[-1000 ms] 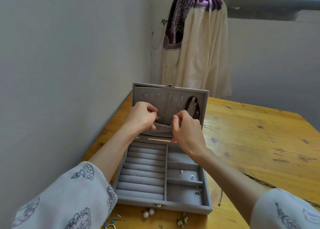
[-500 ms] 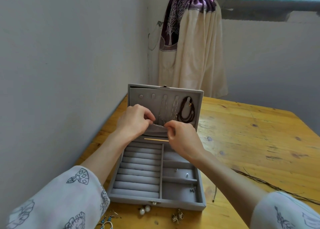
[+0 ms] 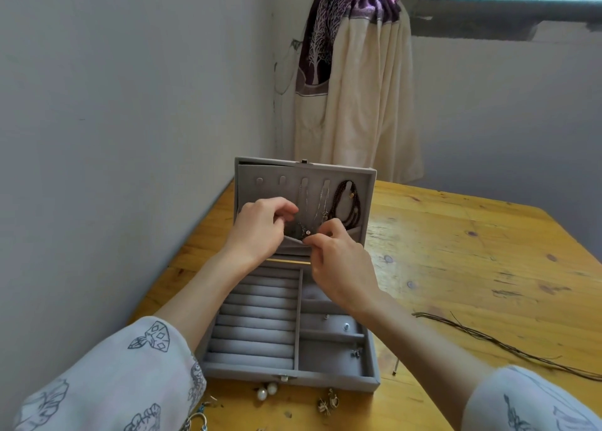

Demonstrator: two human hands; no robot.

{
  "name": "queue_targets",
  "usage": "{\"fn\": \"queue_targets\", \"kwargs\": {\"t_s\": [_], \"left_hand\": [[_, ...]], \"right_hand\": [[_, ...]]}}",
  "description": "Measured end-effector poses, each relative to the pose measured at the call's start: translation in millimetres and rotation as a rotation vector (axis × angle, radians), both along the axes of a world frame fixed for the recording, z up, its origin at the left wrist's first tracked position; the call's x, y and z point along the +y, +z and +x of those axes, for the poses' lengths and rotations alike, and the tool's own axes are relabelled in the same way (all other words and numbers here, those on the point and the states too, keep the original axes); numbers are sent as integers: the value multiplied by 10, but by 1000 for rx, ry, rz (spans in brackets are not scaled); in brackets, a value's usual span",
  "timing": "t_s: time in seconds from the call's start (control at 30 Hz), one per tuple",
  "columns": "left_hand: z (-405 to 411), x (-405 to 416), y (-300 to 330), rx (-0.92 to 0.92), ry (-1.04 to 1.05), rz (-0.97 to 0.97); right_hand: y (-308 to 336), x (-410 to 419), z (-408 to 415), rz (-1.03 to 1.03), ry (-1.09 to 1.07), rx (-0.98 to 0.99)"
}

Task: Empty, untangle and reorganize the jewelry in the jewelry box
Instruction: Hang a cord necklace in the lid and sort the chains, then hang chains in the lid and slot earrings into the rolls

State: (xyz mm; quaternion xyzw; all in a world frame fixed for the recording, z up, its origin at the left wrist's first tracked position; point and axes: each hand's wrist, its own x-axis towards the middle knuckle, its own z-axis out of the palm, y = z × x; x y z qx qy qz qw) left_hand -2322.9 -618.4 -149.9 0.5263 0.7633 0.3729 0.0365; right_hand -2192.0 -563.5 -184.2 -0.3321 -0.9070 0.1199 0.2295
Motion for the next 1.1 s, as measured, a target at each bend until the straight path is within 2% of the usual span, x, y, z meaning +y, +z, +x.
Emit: {"fn": "queue_targets", "kwargs": {"t_s": [0.1, 0.23, 0.37, 0.53, 0.63, 0.83, 1.1], "left_hand": [[-4, -25, -71, 103, 25, -84], [17, -3, -177, 266, -12, -322], [10, -19, -225, 181, -56, -442], [118, -185, -171, 148, -136, -343], [218, -381, -111, 52, -128, -349], [581, -1110, -48, -33, -134, -234], [898, -1993, -458, -97, 43, -29]], "right_hand": [[-4, 9, 4, -24, 10, -2], [-26, 14, 35, -69, -2, 30], [-36, -2, 99, -141, -17, 122], [36, -91, 221, -196, 81, 86], [152, -209, 344, -248, 75, 102], [183, -742, 685, -319, 97, 126], [-209, -1399, 1079, -339, 96, 158]]}}
